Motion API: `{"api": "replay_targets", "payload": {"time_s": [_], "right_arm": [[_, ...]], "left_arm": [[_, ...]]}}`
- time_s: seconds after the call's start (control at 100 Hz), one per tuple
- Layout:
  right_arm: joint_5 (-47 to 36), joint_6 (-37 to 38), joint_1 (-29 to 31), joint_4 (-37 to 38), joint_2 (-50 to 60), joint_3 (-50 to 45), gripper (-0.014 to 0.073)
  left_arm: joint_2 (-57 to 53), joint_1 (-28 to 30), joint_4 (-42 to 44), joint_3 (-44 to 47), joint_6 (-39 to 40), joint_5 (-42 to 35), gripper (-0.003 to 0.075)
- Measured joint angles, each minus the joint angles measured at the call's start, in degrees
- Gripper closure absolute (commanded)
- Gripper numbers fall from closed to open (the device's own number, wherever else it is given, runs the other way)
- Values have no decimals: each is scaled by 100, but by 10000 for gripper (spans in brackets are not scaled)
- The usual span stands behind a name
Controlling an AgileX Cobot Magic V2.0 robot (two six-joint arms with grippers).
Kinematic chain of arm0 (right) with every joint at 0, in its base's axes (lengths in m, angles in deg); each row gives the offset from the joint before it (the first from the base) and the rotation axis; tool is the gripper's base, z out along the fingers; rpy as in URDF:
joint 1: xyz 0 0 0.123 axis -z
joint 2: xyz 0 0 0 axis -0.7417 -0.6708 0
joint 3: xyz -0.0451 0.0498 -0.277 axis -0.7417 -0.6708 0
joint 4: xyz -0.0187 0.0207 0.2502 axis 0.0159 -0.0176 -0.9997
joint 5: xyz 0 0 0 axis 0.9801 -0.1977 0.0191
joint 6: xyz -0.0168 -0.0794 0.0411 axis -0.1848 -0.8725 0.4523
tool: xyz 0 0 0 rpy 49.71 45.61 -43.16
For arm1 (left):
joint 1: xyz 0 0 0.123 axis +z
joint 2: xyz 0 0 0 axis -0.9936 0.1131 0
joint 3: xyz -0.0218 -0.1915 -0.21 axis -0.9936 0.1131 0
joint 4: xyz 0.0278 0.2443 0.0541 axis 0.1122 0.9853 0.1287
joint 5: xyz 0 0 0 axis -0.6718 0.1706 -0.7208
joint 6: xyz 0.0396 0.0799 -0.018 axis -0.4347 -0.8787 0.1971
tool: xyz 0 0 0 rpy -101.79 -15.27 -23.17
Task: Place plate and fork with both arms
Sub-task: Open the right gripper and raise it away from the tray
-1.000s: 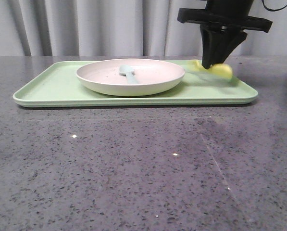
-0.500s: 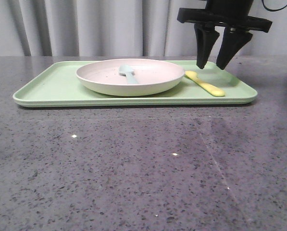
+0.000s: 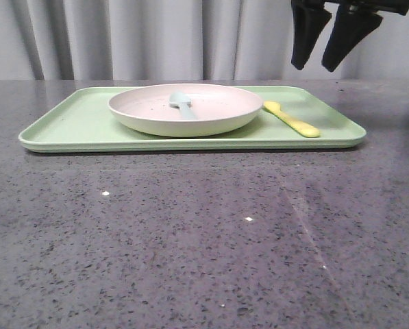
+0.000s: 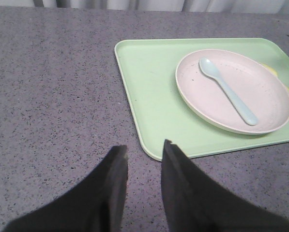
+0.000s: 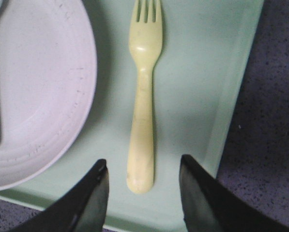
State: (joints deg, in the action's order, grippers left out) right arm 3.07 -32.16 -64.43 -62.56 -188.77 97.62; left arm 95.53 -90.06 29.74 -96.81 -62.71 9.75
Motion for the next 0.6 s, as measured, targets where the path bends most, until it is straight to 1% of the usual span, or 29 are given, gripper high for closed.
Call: {"api": "replay_targets", "payload": {"time_s": [0.21, 0.46, 0.53, 0.6], "right_arm": [[-728, 0, 0, -10, 980, -1154, 234], [-1397, 0, 0, -10, 2083, -2225, 239], [-1593, 0, 0, -10, 2391, -2531, 283], [-1783, 0, 0, -10, 2708, -2846, 347]], "left_arm": [[0, 0, 0, 0, 0, -10, 543], [0, 0, 0, 0, 0, -21, 544], [0, 0, 0, 0, 0, -30, 543], [0, 0, 0, 0, 0, -30, 543]]}}
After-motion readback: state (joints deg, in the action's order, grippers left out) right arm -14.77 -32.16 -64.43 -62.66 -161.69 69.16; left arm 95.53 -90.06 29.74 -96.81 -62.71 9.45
